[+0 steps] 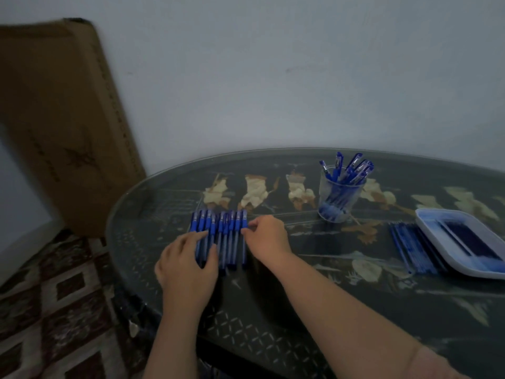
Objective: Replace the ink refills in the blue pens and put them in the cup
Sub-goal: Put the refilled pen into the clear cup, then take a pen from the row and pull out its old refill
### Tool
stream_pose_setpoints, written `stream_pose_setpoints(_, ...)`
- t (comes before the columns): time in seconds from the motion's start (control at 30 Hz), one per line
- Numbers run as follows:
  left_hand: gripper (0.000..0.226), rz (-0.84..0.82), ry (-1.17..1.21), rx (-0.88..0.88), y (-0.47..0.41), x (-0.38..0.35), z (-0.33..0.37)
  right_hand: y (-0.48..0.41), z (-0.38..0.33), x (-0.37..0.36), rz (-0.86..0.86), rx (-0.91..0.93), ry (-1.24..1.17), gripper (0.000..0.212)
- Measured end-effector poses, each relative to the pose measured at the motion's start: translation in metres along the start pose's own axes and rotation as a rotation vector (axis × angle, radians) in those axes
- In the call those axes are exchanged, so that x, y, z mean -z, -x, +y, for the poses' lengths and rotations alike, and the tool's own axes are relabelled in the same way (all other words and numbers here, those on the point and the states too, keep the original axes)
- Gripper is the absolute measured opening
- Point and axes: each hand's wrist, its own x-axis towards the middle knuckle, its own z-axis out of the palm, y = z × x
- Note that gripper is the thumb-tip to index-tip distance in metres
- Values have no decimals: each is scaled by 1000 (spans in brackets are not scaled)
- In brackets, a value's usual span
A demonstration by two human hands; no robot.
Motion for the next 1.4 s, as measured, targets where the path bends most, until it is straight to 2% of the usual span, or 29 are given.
stream_pose_setpoints(0.27,42,-115,-100,-36,0,-2,-3,0,-13,-6,22,-58,99,33)
stream_pose_setpoints(0.43,44,-151,-161,-42,1,-3,-4,-2,-16,-8,32,-98,80,26)
stream_pose_setpoints(0.63,42,-129,-129,-51,0,-4,-6,-3,-13,-4,51,-112,-18,24)
stream_pose_setpoints(0.8,33,-19,-25,-46,-2,-3,-5,10,7,14,11,-43,-186,40)
stream_pose_setpoints(0.9,35,32,87,-156,-2,-4,2,29,34,36,-33,91,-195,43)
stream_pose_setpoints(1.03,41,-81,271,-458,14,-17,34,54,81,73,20,297,-39,49)
stream_pose_setpoints(1.1,42,-152,309,-550,27,-29,53,69,103,91,43,351,6,48)
stream_pose_setpoints(1.17,40,-192,306,-618,38,-43,67,82,123,107,62,373,13,45)
stream_pose_setpoints(1.27,26,-208,319,-663,49,-62,80,92,150,122,99,410,44,46)
stream_pose_setpoints(1.4,23,-261,311,-694,59,-79,89,98,178,125,222,486,92,48)
